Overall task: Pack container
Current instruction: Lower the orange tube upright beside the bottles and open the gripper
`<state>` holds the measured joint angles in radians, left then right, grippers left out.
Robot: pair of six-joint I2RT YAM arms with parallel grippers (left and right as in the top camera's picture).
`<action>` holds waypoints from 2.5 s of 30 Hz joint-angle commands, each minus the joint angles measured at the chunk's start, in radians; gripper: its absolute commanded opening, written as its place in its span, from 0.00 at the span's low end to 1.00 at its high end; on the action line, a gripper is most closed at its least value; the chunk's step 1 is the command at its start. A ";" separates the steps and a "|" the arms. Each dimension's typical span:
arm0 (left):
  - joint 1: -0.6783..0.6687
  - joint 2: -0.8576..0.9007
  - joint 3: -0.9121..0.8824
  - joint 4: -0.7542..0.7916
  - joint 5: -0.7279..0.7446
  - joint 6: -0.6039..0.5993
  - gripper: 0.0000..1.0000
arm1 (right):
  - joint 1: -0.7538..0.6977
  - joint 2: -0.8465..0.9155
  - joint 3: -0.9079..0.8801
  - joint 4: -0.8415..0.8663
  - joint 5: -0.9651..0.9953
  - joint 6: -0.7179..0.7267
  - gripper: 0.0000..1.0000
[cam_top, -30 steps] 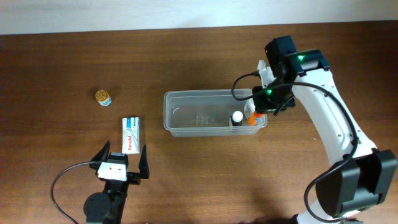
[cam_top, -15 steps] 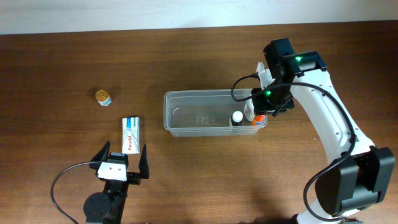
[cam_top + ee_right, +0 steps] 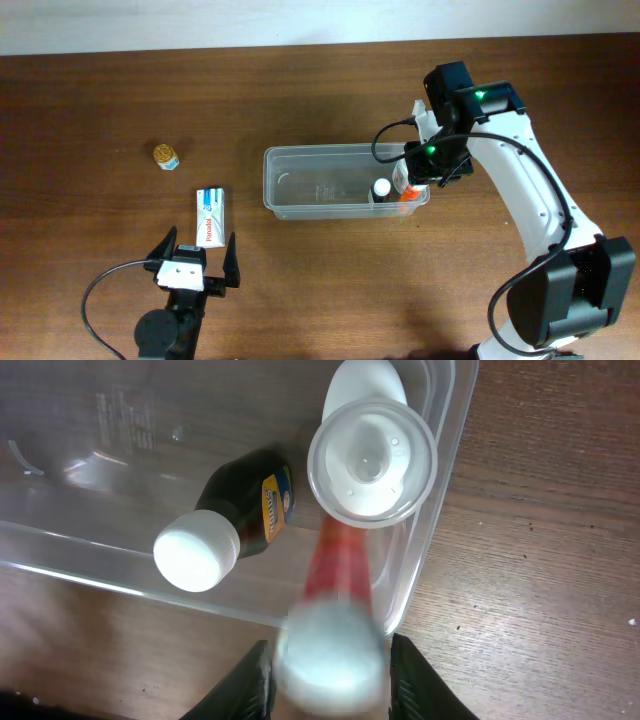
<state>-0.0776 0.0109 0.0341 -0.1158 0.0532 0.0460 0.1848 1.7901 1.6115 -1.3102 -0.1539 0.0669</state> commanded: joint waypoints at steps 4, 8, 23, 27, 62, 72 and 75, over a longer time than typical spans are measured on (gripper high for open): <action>0.005 -0.005 -0.006 0.000 0.011 0.016 0.99 | 0.005 0.001 -0.005 0.003 0.012 -0.007 0.36; 0.005 -0.005 -0.006 0.000 0.011 0.016 0.99 | 0.005 0.001 -0.005 0.003 0.012 -0.007 0.36; 0.005 -0.005 -0.006 0.000 0.011 0.016 0.99 | 0.005 -0.006 0.085 -0.069 0.007 0.004 0.30; 0.005 -0.005 -0.006 0.000 0.011 0.016 0.99 | 0.005 -0.025 0.206 -0.158 -0.064 0.003 0.25; 0.005 -0.005 -0.006 0.000 0.011 0.016 0.99 | 0.207 0.148 0.184 -0.148 0.040 -0.055 0.04; 0.005 -0.005 -0.006 0.000 0.011 0.016 0.99 | 0.207 0.148 0.171 -0.149 0.069 -0.055 0.04; 0.005 -0.005 -0.006 0.000 0.011 0.016 1.00 | 0.207 0.148 0.171 -0.148 0.074 -0.055 0.04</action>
<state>-0.0776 0.0109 0.0341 -0.1162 0.0532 0.0460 0.3870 1.9312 1.7943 -1.4612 -0.1074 0.0032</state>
